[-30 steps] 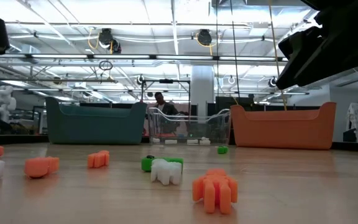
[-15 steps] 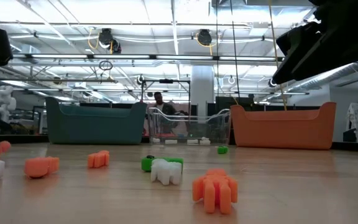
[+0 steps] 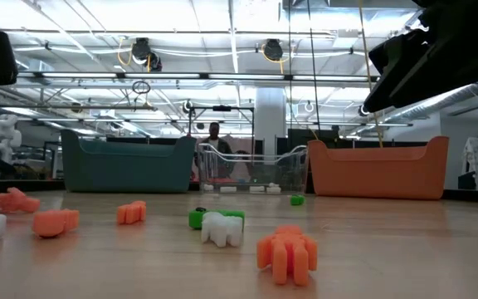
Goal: Sort Halloween decoration
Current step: Put the orange skeleton toy into the orange bin
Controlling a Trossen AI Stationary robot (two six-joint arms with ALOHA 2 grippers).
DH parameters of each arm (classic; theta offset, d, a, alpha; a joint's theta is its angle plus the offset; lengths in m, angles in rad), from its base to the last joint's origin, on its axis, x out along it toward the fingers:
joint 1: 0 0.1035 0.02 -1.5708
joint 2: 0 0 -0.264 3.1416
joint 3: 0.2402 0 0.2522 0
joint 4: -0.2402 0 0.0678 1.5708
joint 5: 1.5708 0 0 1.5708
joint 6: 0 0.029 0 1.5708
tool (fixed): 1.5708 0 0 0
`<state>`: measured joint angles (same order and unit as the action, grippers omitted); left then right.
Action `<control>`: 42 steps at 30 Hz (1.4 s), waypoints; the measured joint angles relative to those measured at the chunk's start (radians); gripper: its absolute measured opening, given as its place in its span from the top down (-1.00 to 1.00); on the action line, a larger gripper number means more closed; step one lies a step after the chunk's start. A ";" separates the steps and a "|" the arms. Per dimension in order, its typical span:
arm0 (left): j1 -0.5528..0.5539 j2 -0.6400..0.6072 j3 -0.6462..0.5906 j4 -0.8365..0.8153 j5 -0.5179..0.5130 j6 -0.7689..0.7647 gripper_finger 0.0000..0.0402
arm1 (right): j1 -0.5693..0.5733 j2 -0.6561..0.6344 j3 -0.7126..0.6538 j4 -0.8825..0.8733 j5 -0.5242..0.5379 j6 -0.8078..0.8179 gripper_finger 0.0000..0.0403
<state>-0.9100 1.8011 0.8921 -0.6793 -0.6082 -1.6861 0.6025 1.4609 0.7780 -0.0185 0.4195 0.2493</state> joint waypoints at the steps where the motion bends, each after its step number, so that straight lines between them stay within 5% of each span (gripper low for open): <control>1: 0.000 0.000 0.000 0.001 -0.002 0.023 0.82 | 0.000 0.000 0.000 0.000 0.000 0.000 0.34; 5: 0.000 0.000 0.000 0.019 -0.013 0.117 0.98 | 0.000 0.000 0.000 0.000 0.001 0.000 0.34; 13: -0.008 0.001 0.000 0.028 -0.004 0.158 0.90 | 0.000 0.000 0.000 0.000 0.001 0.000 0.34; 30: -0.015 -0.001 0.119 -0.213 -0.012 0.605 0.14 | -0.001 0.000 0.000 0.000 0.003 -0.008 0.34; 42: 0.154 -0.002 0.119 -0.121 0.181 1.042 0.06 | -0.019 0.000 0.000 0.000 0.003 -0.008 0.34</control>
<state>-0.7564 1.7996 1.0114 -0.7999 -0.4274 -0.6439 0.5835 1.4605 0.7778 -0.0185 0.4227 0.2413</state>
